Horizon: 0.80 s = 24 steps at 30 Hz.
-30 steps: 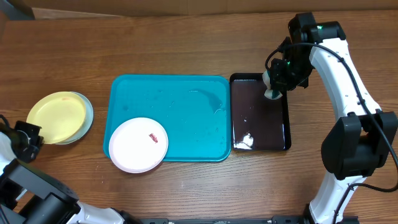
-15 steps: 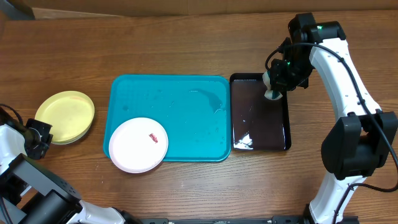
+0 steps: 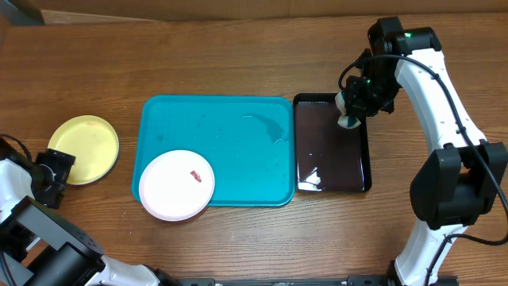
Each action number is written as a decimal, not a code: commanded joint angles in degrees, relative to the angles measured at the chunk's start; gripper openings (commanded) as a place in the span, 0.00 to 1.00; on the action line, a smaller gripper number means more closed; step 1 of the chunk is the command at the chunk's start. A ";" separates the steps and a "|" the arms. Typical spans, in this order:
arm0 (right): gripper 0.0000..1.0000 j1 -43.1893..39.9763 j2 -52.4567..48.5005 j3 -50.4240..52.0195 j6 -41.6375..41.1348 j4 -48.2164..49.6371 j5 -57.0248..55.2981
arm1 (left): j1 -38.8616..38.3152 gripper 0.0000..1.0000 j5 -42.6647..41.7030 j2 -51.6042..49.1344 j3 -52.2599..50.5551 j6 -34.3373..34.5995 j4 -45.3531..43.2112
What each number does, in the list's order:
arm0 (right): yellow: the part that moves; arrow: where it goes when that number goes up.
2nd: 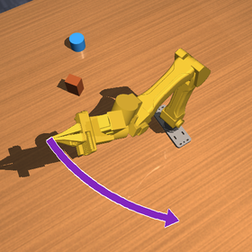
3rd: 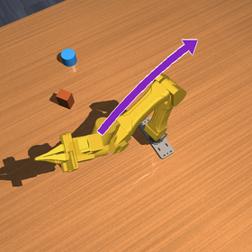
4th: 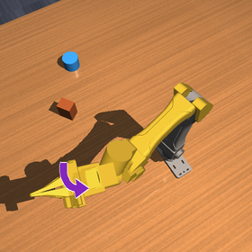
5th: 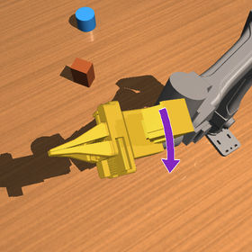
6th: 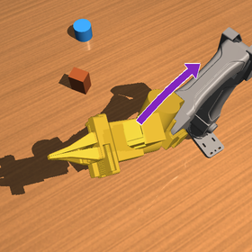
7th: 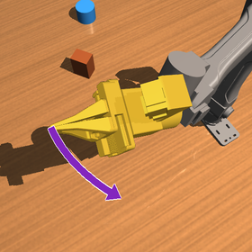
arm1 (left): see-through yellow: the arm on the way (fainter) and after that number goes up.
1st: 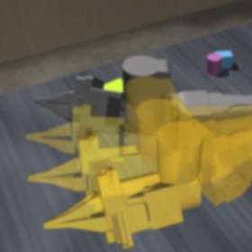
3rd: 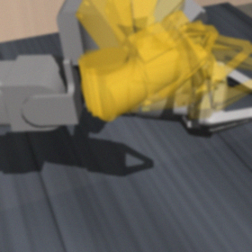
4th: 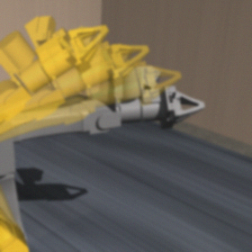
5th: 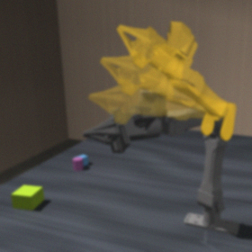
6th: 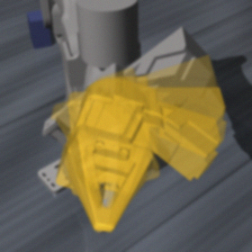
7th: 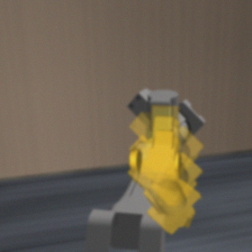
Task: Clean dirty plates on tray and stack at the side
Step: 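Move the left gripper to the stained white plate and grip its rim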
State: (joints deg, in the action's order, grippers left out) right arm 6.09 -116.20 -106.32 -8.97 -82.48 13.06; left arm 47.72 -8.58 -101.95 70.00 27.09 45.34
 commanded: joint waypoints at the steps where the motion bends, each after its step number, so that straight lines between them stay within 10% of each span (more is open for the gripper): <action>1: 0.04 -0.15 1.16 -0.11 0.11 0.04 -0.15 | -2.47 0.81 -3.34 0.81 -0.52 0.13 3.65; 24: 0.04 -0.15 1.16 -0.11 0.48 -1.86 -0.57 | -26.99 0.65 3.80 24.41 -3.85 -5.16 26.58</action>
State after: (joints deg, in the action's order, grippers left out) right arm 6.09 -116.20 -106.32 -8.93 -84.47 12.67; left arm 22.59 -6.85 -77.65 68.86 21.91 72.12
